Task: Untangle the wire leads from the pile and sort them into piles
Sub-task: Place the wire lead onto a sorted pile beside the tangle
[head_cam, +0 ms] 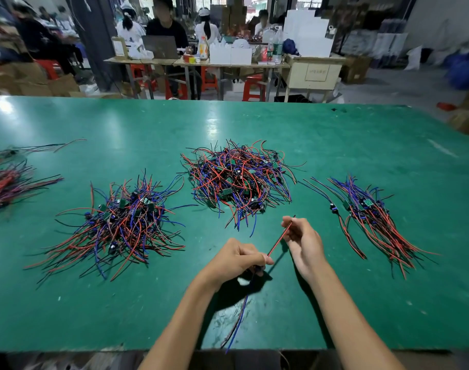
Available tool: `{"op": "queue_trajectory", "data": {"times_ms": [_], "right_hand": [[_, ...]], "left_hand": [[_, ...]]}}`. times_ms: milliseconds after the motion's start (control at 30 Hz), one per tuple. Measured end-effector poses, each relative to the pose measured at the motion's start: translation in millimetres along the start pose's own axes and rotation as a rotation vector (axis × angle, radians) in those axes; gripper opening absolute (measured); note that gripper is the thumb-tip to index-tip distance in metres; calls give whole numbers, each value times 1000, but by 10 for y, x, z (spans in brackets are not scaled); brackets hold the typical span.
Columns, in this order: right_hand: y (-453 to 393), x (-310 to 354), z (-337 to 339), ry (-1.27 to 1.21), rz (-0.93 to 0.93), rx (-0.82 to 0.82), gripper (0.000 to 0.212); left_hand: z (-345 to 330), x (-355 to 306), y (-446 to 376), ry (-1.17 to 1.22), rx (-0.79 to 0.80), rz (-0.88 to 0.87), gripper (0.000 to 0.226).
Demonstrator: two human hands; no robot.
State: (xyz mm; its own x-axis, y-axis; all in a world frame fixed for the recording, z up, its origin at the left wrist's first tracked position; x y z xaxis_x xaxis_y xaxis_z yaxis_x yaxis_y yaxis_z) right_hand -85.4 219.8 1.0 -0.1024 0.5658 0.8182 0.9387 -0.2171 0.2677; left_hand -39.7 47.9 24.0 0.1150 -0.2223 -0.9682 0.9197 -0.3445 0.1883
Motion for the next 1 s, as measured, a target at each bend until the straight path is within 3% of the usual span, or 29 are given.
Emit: {"op": "queue_trajectory", "data": {"times_ms": [100, 233, 333, 433, 567, 767, 1000], "right_hand": [[-10, 27, 3, 31, 16, 51, 24], [126, 8, -129, 335, 124, 266, 28], [253, -18, -243, 489, 141, 438, 16], [312, -6, -309, 557, 133, 515, 26], [306, -9, -287, 565, 153, 500, 25], [131, 33, -61, 214, 71, 209, 20], [77, -4, -9, 120, 29, 210, 14]], "left_hand": [[17, 12, 5, 43, -60, -4, 11], [93, 97, -15, 240, -181, 24, 23], [117, 119, -49, 272, -195, 26, 19], [123, 137, -59, 324, -170, 31, 24], [117, 126, -49, 364, -113, 46, 36], [112, 93, 4, 248, -54, -23, 29], [155, 108, 34, 252, -252, -64, 20]]}}
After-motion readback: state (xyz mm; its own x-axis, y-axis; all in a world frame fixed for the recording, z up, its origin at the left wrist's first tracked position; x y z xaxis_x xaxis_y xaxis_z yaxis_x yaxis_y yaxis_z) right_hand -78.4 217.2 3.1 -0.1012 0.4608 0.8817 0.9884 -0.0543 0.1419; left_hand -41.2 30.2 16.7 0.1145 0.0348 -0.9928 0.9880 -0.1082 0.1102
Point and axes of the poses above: each hand's wrist, its own y-axis away from the middle knuckle, its own z-axis out of the back of the hand, x = y × z, the point moved 6 cm from there along -y, towards the middle knuckle, and after that the axes turned 4 degrees about -y, right-handed, at the moved point
